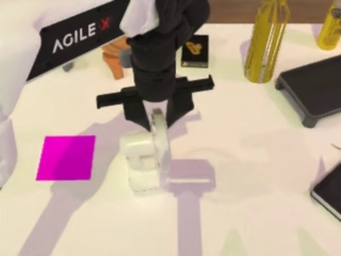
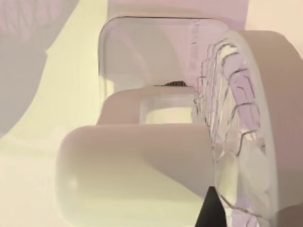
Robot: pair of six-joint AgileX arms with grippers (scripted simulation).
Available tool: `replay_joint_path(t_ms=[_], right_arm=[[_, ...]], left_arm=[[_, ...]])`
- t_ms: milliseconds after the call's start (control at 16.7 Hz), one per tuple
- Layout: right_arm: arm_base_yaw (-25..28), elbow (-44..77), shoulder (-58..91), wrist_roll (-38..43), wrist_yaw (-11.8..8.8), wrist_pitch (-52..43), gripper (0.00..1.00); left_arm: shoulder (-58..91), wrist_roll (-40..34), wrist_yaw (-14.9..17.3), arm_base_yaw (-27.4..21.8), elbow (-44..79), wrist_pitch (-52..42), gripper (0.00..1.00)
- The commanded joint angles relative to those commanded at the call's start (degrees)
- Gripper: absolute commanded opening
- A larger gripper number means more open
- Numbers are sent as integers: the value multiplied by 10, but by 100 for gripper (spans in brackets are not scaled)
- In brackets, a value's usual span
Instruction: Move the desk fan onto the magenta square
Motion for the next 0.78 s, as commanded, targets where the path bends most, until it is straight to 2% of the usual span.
replay_joint_path(t_ms=[420, 780], right_arm=[[0, 0, 0, 0, 0, 0, 100], [0, 0, 0, 0, 0, 0, 100]], left_arm=[[-4, 0, 0, 1, 3, -2, 0], [8, -2, 0, 9, 115, -100, 0]])
